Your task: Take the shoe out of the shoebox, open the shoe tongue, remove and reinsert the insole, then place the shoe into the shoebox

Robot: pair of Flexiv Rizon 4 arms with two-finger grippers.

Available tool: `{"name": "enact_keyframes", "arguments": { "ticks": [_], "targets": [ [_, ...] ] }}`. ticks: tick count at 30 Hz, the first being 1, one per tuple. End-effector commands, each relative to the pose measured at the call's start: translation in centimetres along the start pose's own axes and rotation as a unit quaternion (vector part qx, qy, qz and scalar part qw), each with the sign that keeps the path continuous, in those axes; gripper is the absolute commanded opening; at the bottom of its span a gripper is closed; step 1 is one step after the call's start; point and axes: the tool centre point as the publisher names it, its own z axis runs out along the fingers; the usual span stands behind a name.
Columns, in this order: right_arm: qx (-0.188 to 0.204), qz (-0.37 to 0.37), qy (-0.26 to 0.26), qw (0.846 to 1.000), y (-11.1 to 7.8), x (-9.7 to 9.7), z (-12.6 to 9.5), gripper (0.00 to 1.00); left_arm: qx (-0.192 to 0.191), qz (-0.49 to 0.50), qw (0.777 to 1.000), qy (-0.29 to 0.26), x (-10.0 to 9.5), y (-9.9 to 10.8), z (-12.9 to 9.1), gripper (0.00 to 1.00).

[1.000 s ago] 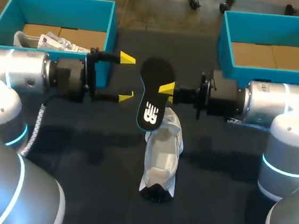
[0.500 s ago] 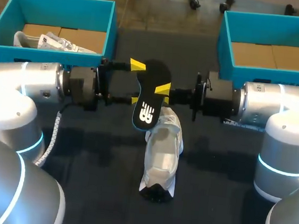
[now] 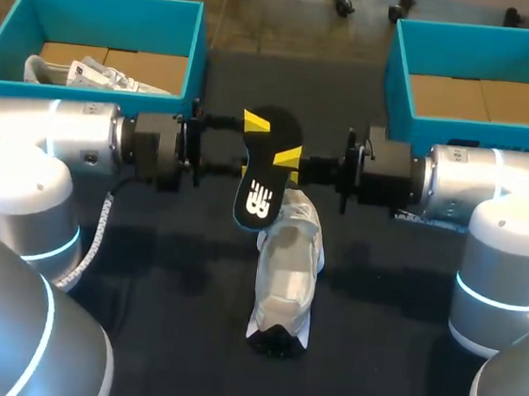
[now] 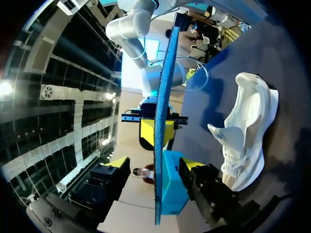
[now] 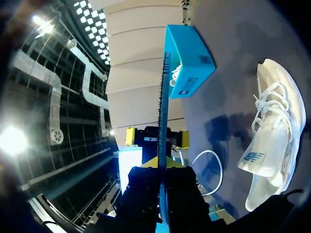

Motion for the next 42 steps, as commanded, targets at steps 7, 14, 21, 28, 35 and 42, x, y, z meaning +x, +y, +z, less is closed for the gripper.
{"name": "enact_keyframes", "arguments": {
  "ticks": [7,14,21,28,35,42],
  "targets": [
    [-0.002,0.000,0.000,1.000,-0.1,0.0,0.2,0.00,0.003,0.003,1.000,0.008,-0.3,0.4,0.8,0.35],
    [-0.002,0.000,0.000,1.000,-0.1,0.0,0.2,0.00,0.004,0.004,1.000,0.017,0.0,0.4,1.2,0.25],
    [-0.002,0.000,0.000,1.000,-0.1,0.0,0.2,0.00,0.002,0.013,1.000,0.017,-0.2,0.3,1.4,0.03],
    [-0.002,0.000,0.000,1.000,-0.1,0.0,0.2,0.00,0.003,0.021,1.000,0.017,0.0,0.2,1.6,0.00],
    [0.008,-0.041,0.009,0.999,-0.6,0.2,-1.2,1.00,0.005,0.031,0.999,0.027,0.2,-0.3,1.2,0.00],
    [0.041,-0.125,-0.028,0.991,-1.2,0.5,-4.5,1.00,0.008,0.012,0.999,0.040,0.5,-2.0,-0.5,0.00]
  ]
}}
